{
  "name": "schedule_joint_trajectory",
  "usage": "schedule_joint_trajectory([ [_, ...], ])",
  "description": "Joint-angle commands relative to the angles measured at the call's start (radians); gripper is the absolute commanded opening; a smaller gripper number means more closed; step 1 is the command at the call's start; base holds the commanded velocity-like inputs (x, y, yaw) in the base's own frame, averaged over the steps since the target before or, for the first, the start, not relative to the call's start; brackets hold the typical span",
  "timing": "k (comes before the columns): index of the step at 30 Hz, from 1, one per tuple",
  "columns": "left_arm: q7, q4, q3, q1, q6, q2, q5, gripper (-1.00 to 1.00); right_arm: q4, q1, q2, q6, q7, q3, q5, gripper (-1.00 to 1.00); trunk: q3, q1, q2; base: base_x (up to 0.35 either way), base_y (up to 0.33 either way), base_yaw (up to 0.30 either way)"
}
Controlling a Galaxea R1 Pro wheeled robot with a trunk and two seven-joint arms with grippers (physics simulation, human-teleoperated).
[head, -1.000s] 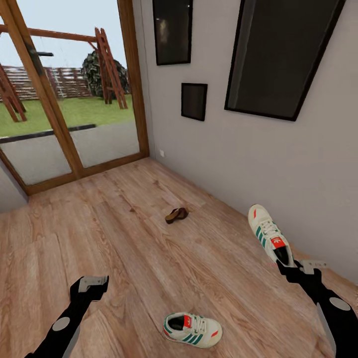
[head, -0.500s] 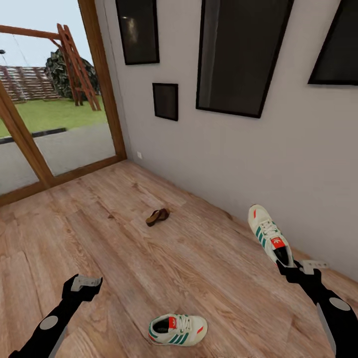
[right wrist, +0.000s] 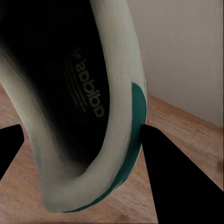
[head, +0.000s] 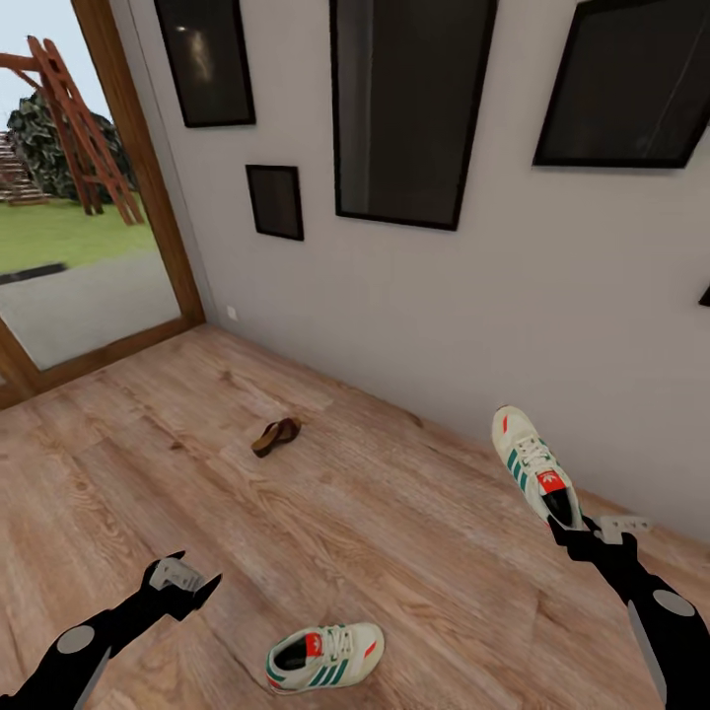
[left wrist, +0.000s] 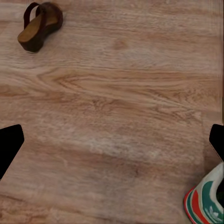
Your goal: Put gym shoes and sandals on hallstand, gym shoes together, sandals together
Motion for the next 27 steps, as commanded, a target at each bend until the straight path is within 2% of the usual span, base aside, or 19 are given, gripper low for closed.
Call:
schedule_joint_trajectory([
  [1, -0.004, 0.0, 0.004, 0.0, -0.007, 0.001, -0.012, 1.0, -0.001, -0.001, 0.001, 0.003, 0.007, -0.003, 0.009, -1.0, -0.001, 0.0, 0.0, 0.0, 0.0, -0.266],
  [12, -0.011, 0.0, -0.001, 0.002, -0.009, 0.007, -0.032, 1.0, -0.001, -0.001, 0.001, 0.003, 0.007, -0.003, 0.009, -1.0, -0.001, 0.0, 0.0, 0.0, 0.0, -0.246],
  [14, -0.064, 0.0, -0.001, 0.001, -0.008, 0.009, -0.081, 1.0, -0.001, -0.001, 0.001, 0.003, 0.007, -0.003, 0.009, -1.0, -0.001, 0.0, 0.0, 0.0, 0.0, -0.087],
  [15, -0.077, 0.0, -0.001, 0.001, -0.008, 0.009, -0.092, 1.0, -0.001, -0.001, 0.001, 0.003, 0.007, -0.003, 0.009, -1.0, -0.001, 0.0, 0.0, 0.0, 0.0, -0.05],
  [16, -0.118, 0.0, 0.002, 0.0, -0.006, 0.009, -0.13, 1.0, -0.002, -0.001, 0.001, 0.003, 0.006, -0.003, 0.009, -1.0, -0.001, 0.0, 0.0, 0.0, 0.0, -0.025],
  [18, -0.162, 0.0, 0.006, 0.0, -0.005, 0.008, -0.175, 1.0, -0.003, -0.001, 0.001, 0.003, 0.006, -0.003, 0.009, -1.0, -0.001, 0.0, 0.0, 0.0, 0.0, -0.012],
  [22, -0.181, 0.0, 0.007, 0.005, -0.006, 0.008, -0.196, 1.0, -0.003, -0.001, 0.001, 0.003, 0.007, -0.003, 0.009, -1.0, -0.001, 0.0, 0.0, 0.0, 0.0, -0.003],
  [27, -0.184, 0.0, 0.007, 0.01, -0.006, 0.008, -0.2, 1.0, -0.003, -0.001, 0.001, 0.003, 0.007, -0.003, 0.009, -1.0, -0.001, 0.0, 0.0, 0.0, 0.0, -0.012],
])
